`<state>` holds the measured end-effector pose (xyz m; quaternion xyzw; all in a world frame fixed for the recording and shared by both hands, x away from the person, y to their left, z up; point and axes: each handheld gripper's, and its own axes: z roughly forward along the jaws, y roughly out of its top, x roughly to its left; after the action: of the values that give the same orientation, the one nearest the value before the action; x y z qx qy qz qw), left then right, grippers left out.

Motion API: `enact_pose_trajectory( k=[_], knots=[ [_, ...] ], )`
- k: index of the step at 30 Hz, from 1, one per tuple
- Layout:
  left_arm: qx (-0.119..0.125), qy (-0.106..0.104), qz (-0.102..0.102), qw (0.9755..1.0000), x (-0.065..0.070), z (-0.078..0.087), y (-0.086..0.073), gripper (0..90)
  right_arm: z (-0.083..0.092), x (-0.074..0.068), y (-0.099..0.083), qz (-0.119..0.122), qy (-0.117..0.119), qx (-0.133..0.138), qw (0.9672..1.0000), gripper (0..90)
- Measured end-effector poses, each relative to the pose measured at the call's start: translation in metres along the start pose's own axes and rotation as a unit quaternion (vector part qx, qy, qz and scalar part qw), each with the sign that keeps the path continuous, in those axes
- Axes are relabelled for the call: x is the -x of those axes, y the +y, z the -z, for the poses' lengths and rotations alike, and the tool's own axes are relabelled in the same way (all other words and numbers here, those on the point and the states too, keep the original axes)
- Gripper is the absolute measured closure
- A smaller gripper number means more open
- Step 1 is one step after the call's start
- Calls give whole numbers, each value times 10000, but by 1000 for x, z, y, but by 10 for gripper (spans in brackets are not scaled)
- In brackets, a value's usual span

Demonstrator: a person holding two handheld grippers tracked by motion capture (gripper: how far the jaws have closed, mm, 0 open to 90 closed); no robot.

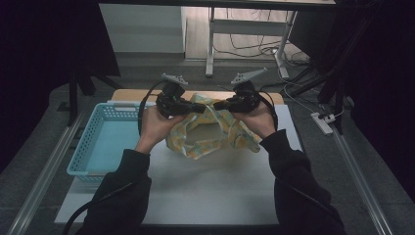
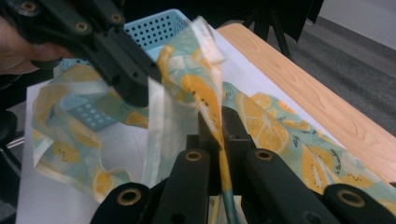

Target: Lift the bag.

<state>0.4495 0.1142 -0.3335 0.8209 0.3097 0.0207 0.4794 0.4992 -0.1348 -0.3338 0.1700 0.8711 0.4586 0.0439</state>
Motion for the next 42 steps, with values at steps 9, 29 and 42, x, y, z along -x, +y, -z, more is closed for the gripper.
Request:
enact_pose_trajectory(
  k=[9,29,42],
  knots=[
    [100,86,-210,9997,9,13,25,900,12,-4,17,22,69,93,9999,894],
    [554,162,-359,9977,23,46,68,900,43,-10,57,93,28,417,9991,894],
    [903,295,-410,9946,29,63,94,900,60,-12,79,184,-189,586,9979,895]
  ],
)
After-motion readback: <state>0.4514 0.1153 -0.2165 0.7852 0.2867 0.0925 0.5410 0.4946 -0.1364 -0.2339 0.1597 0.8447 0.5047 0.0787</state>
